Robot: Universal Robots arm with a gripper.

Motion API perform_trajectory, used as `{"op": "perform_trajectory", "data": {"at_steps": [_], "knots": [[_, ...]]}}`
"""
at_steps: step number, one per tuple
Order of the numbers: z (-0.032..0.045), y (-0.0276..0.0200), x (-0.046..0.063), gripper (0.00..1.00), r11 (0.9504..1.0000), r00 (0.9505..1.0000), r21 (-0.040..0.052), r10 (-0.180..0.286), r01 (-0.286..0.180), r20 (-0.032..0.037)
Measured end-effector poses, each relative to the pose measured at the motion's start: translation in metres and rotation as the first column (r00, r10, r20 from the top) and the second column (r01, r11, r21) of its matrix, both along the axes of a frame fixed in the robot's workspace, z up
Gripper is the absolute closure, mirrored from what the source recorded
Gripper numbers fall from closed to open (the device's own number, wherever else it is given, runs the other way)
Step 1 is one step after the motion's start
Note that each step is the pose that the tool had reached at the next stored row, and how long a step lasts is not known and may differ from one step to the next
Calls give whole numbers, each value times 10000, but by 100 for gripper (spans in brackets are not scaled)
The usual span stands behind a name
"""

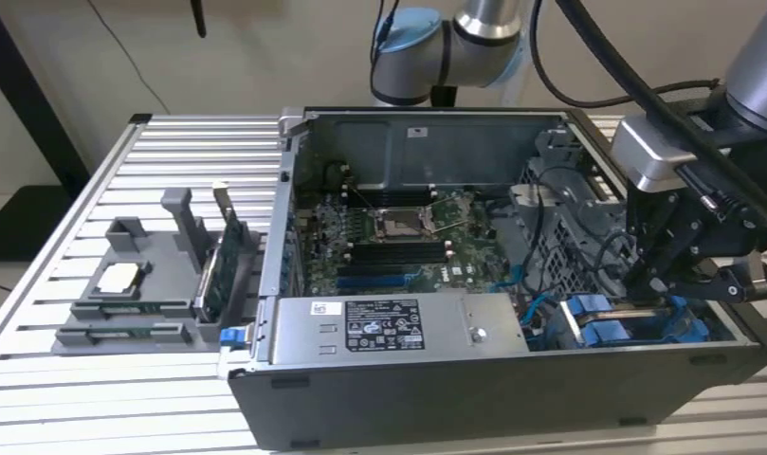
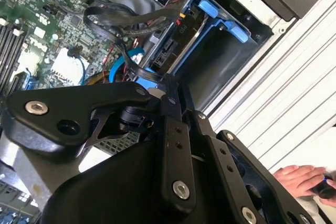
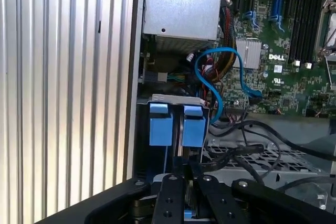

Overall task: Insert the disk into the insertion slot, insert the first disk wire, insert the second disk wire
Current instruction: 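Insert the second disk wire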

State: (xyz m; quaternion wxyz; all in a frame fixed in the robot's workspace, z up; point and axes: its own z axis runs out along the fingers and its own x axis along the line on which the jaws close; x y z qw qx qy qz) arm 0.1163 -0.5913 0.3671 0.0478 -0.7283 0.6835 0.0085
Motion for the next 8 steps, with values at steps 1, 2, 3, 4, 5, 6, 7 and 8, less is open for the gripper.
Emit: {"op": "perform_trajectory", "data": {"at_steps": [1, 2, 3, 4, 5, 6, 7, 8], "knots": [[-6, 5, 1, 84, 10000, 10000, 40, -11, 11, 0], [-13, 11, 3, 84, 10000, 10000, 81, -19, 19, 1], [-20, 17, 7, 84, 9999, 10000, 122, -21, 21, 0], [-28, 23, 14, 84, 9999, 10000, 159, -24, 24, -1], [-38, 25, 25, 84, 9998, 10000, 181, -32, 32, -1], [-46, 26, 41, 84, 9998, 10000, 202, -40, 40, -1], [-53, 26, 59, 84, 9997, 10000, 227, -47, 47, -1], [-61, 27, 75, 84, 9996, 10000, 267, -53, 53, -1]]}}
